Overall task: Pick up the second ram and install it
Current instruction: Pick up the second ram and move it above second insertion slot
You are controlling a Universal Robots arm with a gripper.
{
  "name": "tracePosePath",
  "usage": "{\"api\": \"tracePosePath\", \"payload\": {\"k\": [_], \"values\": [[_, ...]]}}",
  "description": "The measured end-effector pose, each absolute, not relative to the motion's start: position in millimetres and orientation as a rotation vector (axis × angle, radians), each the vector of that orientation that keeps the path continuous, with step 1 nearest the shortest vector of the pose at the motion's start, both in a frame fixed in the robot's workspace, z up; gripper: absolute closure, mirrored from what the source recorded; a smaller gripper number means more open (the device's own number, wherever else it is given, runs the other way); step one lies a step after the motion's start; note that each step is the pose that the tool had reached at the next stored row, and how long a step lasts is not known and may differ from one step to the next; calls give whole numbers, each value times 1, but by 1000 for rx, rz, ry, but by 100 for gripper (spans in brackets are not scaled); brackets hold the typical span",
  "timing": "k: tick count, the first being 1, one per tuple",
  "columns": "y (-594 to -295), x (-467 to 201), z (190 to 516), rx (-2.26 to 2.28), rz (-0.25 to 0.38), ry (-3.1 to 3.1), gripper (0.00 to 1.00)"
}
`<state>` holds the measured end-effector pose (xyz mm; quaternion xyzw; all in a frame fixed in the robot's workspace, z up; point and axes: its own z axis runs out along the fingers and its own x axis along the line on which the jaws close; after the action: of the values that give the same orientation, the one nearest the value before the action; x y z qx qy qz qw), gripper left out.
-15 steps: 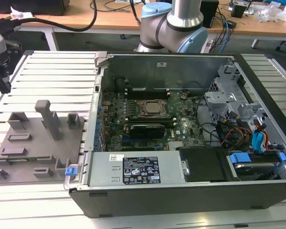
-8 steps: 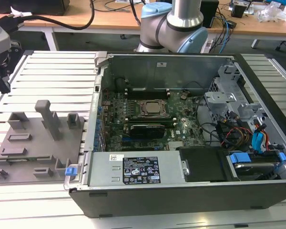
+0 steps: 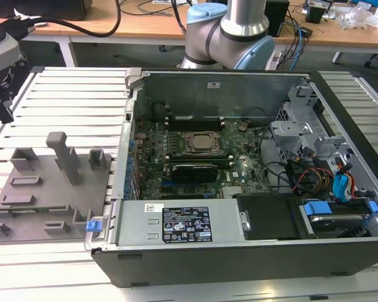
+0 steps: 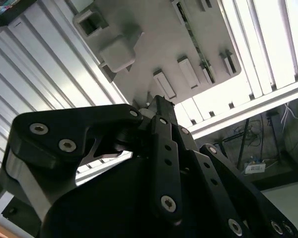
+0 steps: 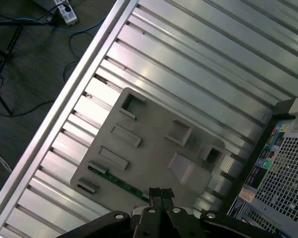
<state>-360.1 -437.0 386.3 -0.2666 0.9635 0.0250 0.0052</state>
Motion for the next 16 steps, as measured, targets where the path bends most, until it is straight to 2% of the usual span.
{"api": "tracePosePath", "payload": {"k": [16], "values": [[-437, -360, 386, -1089, 80, 2939, 89]]}}
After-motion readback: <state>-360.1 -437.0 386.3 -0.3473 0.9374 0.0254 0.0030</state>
